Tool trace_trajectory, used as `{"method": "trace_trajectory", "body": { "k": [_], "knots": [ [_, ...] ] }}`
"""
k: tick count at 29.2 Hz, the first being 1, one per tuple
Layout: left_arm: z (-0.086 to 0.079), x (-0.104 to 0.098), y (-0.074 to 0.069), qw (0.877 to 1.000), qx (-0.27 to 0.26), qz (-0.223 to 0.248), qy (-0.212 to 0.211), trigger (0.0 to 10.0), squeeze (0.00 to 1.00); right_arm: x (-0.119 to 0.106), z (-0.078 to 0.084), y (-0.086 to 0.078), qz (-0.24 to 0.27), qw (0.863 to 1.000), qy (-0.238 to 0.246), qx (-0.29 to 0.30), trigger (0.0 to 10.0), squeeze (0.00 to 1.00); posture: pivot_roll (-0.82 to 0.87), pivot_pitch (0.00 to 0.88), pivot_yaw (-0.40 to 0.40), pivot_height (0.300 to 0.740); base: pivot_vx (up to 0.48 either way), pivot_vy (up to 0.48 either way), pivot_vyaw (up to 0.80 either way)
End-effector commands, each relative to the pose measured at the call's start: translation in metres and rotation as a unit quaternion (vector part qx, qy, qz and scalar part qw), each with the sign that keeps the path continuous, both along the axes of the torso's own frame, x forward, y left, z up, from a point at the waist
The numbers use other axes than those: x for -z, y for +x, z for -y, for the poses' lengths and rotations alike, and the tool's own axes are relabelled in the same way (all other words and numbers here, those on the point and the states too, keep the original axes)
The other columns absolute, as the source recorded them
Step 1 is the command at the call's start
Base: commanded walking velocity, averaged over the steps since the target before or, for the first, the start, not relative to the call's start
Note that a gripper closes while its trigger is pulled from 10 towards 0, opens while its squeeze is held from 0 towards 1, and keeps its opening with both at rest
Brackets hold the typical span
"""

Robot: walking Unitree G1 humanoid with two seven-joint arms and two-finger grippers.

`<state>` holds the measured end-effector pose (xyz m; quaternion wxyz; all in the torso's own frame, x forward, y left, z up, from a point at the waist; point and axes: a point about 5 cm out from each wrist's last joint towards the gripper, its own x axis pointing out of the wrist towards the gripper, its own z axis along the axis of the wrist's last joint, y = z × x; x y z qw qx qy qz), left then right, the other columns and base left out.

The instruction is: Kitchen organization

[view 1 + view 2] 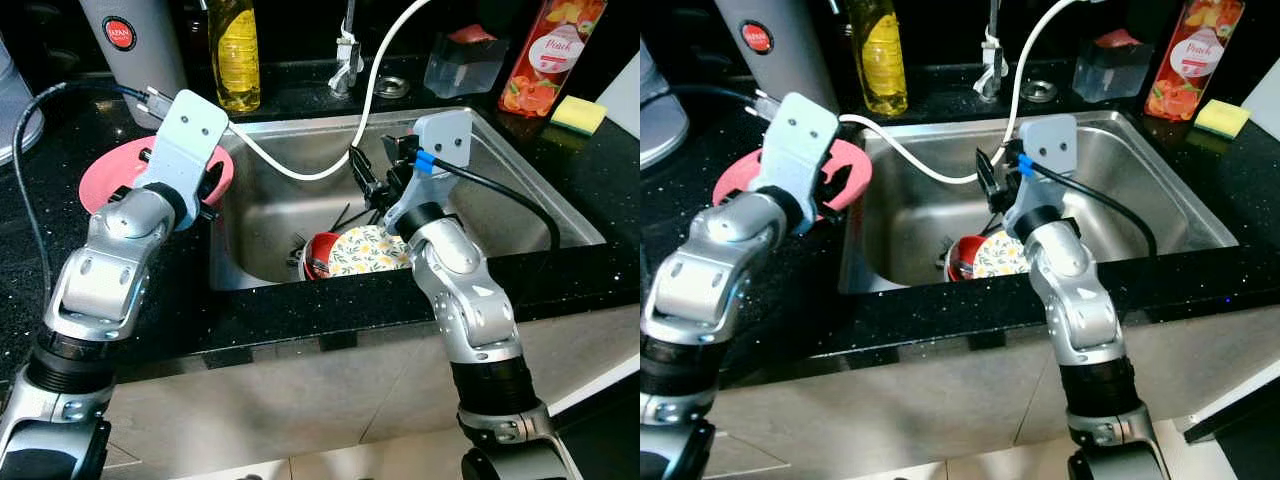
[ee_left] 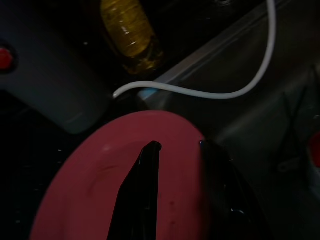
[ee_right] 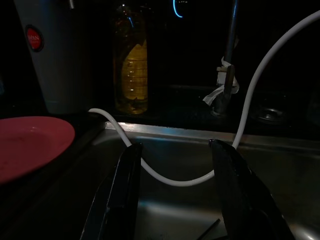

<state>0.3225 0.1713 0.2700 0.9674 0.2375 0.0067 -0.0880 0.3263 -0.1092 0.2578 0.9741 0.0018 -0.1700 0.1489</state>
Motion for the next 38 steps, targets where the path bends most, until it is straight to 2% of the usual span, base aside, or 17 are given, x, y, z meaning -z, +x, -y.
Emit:
{"method": "trace_trajectory", "body": {
  "k": [1, 17, 23, 27, 32, 38],
  "knots": [
    [-0.002, 0.001, 0.002, 1.000, -0.002, -0.003, 0.016, 10.0, 0.00, -0.002, 0.002, 0.001, 0.003, 1.000, 0.005, 0.004, 10.0, 0.00, 0.14, 0.063, 0.004, 0.740, 0.000, 0.000, 0.00],
    [0.007, 0.006, 0.005, 1.000, 0.010, -0.004, 0.016, 10.0, 0.00, 0.001, 0.002, -0.003, -0.001, 1.000, 0.002, 0.007, 10.0, 0.00, 0.11, 0.067, 0.018, 0.740, 0.000, 0.000, 0.00],
    [0.006, 0.005, 0.006, 1.000, 0.009, -0.002, 0.017, 10.0, 0.00, 0.001, 0.001, -0.003, 0.002, 1.000, -0.001, 0.002, 10.0, 0.00, 0.11, 0.056, 0.031, 0.740, 0.000, 0.000, 0.00],
    [0.006, 0.005, 0.008, 0.999, 0.007, 0.000, 0.032, 10.0, 0.00, 0.002, 0.002, -0.002, 0.000, 1.000, 0.005, 0.010, 10.0, 0.00, 0.12, 0.064, 0.026, 0.740, 0.000, 0.000, 0.00],
    [0.003, 0.003, 0.008, 1.000, 0.004, 0.003, 0.028, 10.0, 0.00, 0.004, -0.003, -0.005, -0.004, 1.000, 0.005, -0.003, 10.0, 0.00, 0.12, 0.060, 0.027, 0.740, 0.000, 0.000, 0.00],
    [0.006, 0.002, 0.009, 0.999, 0.010, 0.006, 0.032, 10.0, 0.00, 0.003, -0.001, -0.003, -0.005, 1.000, 0.013, 0.005, 10.0, 0.00, 0.12, 0.066, 0.025, 0.740, 0.000, 0.000, 0.00]
  ]
}}
